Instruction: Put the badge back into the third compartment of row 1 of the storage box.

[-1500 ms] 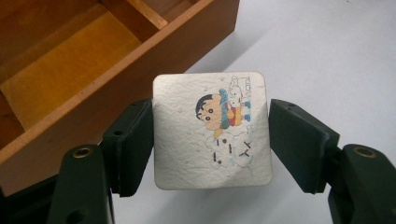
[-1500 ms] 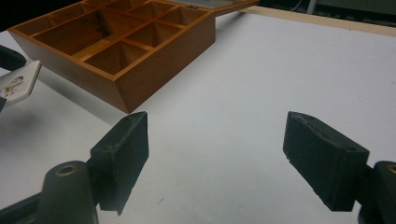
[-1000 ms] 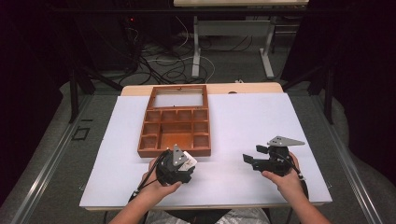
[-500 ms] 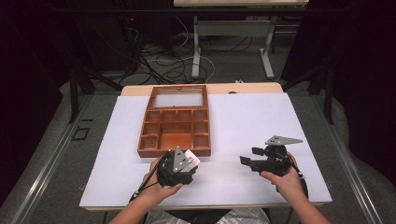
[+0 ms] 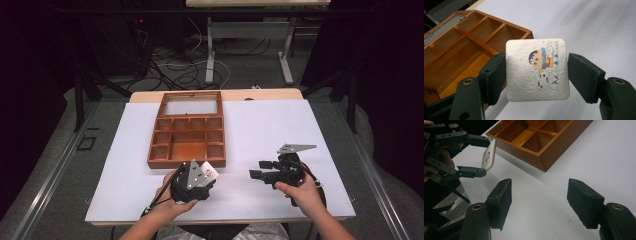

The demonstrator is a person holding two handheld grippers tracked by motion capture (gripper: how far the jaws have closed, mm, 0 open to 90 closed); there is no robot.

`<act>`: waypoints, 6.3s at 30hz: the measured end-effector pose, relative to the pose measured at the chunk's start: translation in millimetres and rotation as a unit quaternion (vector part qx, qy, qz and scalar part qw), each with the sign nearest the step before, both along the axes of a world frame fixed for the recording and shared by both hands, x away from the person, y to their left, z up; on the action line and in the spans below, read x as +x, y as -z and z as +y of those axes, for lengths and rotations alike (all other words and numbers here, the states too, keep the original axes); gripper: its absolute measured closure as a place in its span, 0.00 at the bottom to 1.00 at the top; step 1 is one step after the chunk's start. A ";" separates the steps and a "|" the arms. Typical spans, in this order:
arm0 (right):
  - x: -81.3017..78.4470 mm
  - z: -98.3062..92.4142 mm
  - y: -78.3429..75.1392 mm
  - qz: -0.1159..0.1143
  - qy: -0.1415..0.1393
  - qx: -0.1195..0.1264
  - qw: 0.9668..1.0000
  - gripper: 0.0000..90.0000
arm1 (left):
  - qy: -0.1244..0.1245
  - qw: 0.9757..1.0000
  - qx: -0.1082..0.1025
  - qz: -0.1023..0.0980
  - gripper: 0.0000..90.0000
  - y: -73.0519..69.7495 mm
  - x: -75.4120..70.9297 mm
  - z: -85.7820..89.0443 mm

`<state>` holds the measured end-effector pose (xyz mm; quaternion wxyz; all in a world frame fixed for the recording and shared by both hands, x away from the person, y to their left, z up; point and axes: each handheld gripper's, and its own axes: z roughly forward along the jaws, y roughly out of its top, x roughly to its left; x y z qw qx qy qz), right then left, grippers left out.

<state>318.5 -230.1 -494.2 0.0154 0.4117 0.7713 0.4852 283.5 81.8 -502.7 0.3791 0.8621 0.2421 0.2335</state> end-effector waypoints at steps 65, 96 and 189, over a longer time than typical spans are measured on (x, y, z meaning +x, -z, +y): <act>21.8 65.7 -7.1 0.138 -0.089 0.040 0.986 0.59 | 0.064 0.997 -0.022 -0.030 0.37 4.7 -12.7 -17.8; 32.1 89.3 8.6 0.185 -0.108 0.042 0.976 0.72 | 0.073 0.997 -0.018 -0.032 0.37 6.0 -15.1 -22.0; 98.6 96.8 -39.5 0.089 -0.038 -0.013 0.995 0.94 | 0.002 0.993 -0.102 0.067 0.01 15.4 15.1 4.0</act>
